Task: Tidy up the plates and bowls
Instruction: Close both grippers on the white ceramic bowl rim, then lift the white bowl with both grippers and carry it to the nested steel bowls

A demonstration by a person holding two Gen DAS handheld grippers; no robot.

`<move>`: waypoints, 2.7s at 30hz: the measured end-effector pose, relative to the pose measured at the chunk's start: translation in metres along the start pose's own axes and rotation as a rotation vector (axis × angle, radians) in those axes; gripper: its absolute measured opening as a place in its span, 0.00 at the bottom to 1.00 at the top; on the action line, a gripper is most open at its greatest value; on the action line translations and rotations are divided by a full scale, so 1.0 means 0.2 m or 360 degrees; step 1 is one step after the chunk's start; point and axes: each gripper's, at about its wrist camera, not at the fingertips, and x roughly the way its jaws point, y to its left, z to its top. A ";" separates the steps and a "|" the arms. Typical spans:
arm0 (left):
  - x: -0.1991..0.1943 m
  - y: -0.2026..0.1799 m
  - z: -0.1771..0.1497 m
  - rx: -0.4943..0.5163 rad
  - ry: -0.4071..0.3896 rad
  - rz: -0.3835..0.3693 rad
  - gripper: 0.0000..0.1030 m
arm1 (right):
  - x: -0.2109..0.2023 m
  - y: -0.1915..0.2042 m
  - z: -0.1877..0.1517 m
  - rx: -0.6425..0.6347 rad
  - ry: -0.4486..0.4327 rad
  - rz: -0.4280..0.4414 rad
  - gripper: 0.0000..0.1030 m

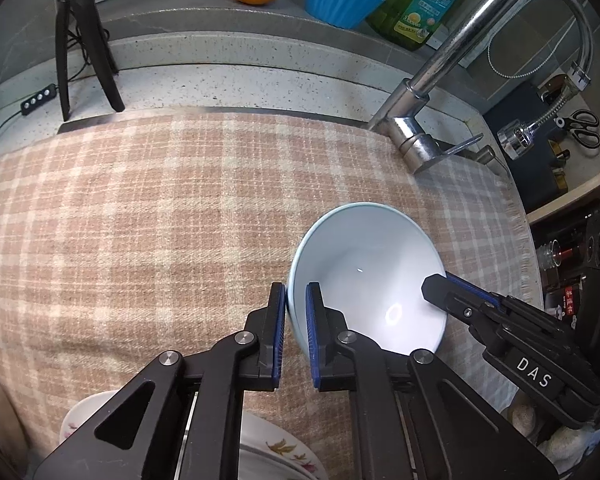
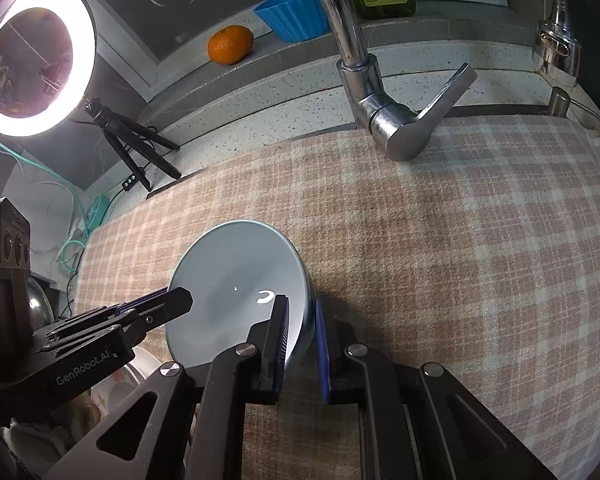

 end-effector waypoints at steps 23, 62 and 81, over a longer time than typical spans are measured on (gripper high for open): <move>-0.12 0.03 -0.02 -0.0042 -0.0074 -0.0020 0.07 | -0.08 0.09 0.01 -0.0041 -0.0072 -0.0075 0.06; -0.76 0.63 -0.27 -0.0254 -0.0354 0.0045 0.07 | -0.18 0.93 -0.15 -0.0337 -0.0144 0.0071 0.06; -0.98 1.02 -0.51 -0.0462 -0.0446 0.0150 0.07 | -0.03 1.43 -0.33 -0.0555 -0.0037 0.0197 0.06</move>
